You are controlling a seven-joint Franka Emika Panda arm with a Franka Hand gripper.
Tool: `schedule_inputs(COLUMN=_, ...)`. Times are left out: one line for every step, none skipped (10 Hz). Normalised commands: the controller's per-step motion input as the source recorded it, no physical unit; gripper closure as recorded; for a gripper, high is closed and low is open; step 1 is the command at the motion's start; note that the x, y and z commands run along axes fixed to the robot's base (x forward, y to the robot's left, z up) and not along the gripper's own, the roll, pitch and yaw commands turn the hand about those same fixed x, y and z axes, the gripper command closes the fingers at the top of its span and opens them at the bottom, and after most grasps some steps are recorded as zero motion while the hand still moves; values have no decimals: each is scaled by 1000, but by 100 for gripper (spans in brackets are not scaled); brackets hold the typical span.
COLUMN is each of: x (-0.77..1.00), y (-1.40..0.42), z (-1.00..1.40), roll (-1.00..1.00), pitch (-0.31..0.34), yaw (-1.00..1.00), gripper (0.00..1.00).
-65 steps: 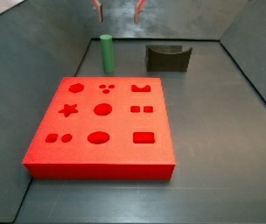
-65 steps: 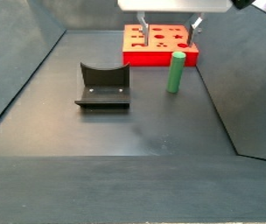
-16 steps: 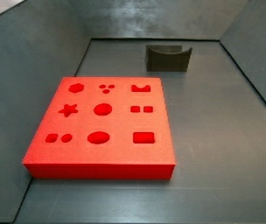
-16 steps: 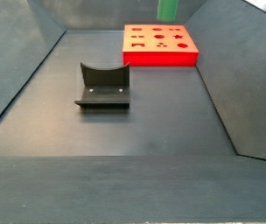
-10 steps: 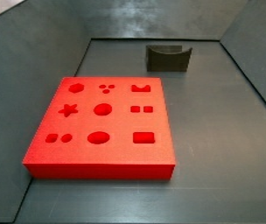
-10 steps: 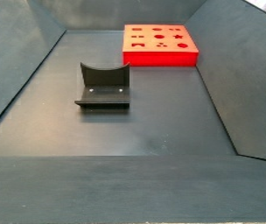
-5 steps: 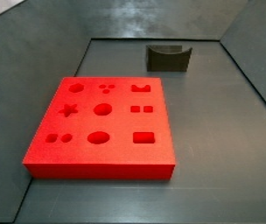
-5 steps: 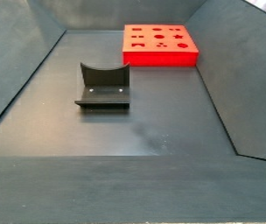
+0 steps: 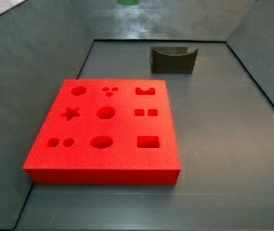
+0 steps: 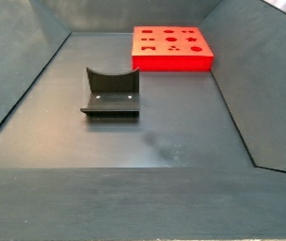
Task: Pick up the round object. Move up. Move to above the board. Insert the round object.
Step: Insert the round object.
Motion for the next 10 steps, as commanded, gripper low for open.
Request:
schedule_inputs(x=37, y=-283, z=-543, roll=180, pitch=-54, yaw=0, gripper=100)
schedule_inputs(x=0, y=-17, z=0, roll=0, pitch=0, yaw=0, gripper=100)
schedule_inputs(x=0, y=0, z=0, roll=10, pitch=0, yaw=0, gripper=100)
schedule_inputs(x=0, y=0, z=-20, roll=0, pitch=0, yaw=0, gripper=100)
schedule_inputs(x=0, y=0, z=-83, roll=0, pitch=0, yaw=0, gripper=100)
schedule_inputs(x=0, y=0, z=-103, roll=0, pitch=0, yaw=0, gripper=100)
schedule_inputs(x=0, y=-40, z=-477, roll=41, pitch=-53, yaw=0, gripper=100)
schedule_inputs(x=0, y=-80, z=-829, roll=63, pitch=-116, yaw=0, gripper=100)
schedule_inputs(x=0, y=-83, z=-900, roll=47, pitch=-119, yaw=0, gripper=100)
schedule_inputs(x=0, y=-86, z=-931, roll=29, pitch=-137, yaw=0, gripper=100)
